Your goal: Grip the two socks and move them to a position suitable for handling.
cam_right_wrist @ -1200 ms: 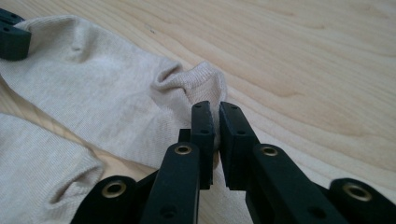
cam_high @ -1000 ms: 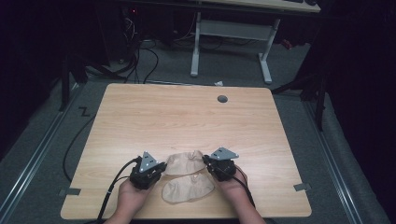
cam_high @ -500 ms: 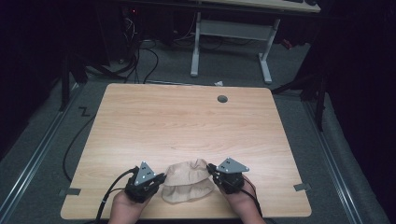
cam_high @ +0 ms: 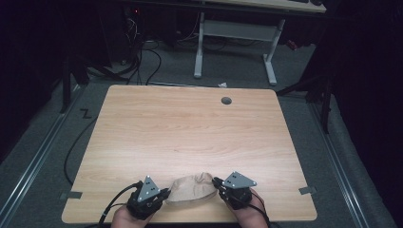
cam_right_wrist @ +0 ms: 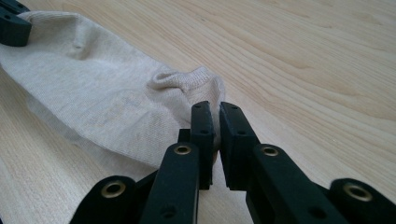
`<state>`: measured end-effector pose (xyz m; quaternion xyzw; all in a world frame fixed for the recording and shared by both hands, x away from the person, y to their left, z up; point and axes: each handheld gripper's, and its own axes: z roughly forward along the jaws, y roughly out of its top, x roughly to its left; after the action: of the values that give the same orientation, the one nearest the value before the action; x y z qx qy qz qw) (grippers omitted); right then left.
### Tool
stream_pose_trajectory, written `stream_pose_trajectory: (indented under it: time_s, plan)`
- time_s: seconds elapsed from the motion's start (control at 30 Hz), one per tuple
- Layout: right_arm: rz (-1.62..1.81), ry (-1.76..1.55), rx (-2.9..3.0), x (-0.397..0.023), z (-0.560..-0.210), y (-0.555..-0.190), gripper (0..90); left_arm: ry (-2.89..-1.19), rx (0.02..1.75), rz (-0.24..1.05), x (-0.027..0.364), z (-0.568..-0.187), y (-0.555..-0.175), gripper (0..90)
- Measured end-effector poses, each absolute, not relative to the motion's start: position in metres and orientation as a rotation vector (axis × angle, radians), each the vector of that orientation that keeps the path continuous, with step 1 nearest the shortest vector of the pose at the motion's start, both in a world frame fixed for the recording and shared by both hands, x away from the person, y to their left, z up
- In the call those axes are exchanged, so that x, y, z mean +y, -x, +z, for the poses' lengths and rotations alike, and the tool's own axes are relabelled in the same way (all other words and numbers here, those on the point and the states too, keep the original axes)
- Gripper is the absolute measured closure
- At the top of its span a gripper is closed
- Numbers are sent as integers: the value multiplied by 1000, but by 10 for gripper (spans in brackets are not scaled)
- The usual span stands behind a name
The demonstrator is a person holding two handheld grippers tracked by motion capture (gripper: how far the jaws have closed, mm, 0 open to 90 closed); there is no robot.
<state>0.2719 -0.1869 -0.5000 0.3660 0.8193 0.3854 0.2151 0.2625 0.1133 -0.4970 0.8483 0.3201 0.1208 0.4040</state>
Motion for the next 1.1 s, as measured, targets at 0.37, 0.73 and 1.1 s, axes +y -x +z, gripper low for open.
stream_pose_trajectory:
  time_s: [0.37,0.73,1.1]
  plan:
    - [1036,-1021,2325,-186,-508,-274,832,-2210,808,307,110,-507,-263,838]
    - [1014,-1048,2361,-186,-514,-278,756,-2240,837,324,109,-513,-267,722]
    - [1068,-1059,2302,-190,-510,-278,635,-2186,866,317,114,-509,-271,585]
